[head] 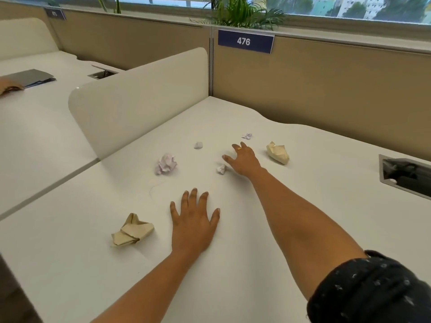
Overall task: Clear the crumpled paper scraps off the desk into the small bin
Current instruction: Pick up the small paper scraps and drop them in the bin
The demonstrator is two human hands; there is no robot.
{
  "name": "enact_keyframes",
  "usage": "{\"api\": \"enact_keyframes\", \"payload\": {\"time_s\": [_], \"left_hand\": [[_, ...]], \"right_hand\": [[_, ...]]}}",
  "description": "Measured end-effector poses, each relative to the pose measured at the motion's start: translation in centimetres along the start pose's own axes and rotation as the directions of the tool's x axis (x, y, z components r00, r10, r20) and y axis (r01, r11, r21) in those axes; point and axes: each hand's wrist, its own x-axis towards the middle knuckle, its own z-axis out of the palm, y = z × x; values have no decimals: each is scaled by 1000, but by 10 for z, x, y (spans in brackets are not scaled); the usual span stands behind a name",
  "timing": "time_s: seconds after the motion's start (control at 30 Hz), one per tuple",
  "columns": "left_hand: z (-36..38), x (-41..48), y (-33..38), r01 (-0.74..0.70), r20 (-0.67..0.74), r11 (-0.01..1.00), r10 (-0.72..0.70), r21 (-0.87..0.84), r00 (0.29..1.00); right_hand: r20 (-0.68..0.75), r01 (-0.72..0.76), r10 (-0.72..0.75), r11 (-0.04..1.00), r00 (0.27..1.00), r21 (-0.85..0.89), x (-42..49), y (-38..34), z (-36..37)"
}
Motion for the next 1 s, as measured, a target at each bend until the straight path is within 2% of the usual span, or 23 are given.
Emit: {"api": "enact_keyframes", "payload": {"time_s": [0.1,0.2,0.4,0.5,0.6,0.67,0.7,0.8,0.9,1.0], "left_hand": [[0,0,1,2,3,1000,-2,-11,1000],[1,0,1,4,0,1000,-4,2,1000],[1,0,2,1,-12,1000,-1,15,1000],[0,-1,2,0,-12,1000,0,14,1000],[-1,-1,2,-3,-7,1000,3,13,1000],[-1,-1,3,-3,-7,1000,4,17,1000],[-2,-1,3,-4,-7,1000,4,13,1000],[-3,-2,4,-14,-14,1000,14,13,1000],[-5,-2,5,-14,-7,1000,14,-8,1000],[-8,-3,6,-15,15,1000,15,-9,1000]], "right_hand": [[79,-9,11,1000,997,-28,4,-1,4],[83,33,-30,998,996,-44,0,-3,10],[174,165,-177,983,969,84,-29,-12,16],[157,211,-224,973,962,95,-41,-12,23],[107,76,-111,954,988,291,-53,-12,27],[74,-43,9,886,997,462,-64,-12,28],[52,-54,33,871,998,489,-69,-12,28],[28,-58,51,881,998,470,-87,-13,23],[30,-71,64,937,997,341,-100,-8,16],[-14,-19,23,973,1000,230,-119,4,9]]}}
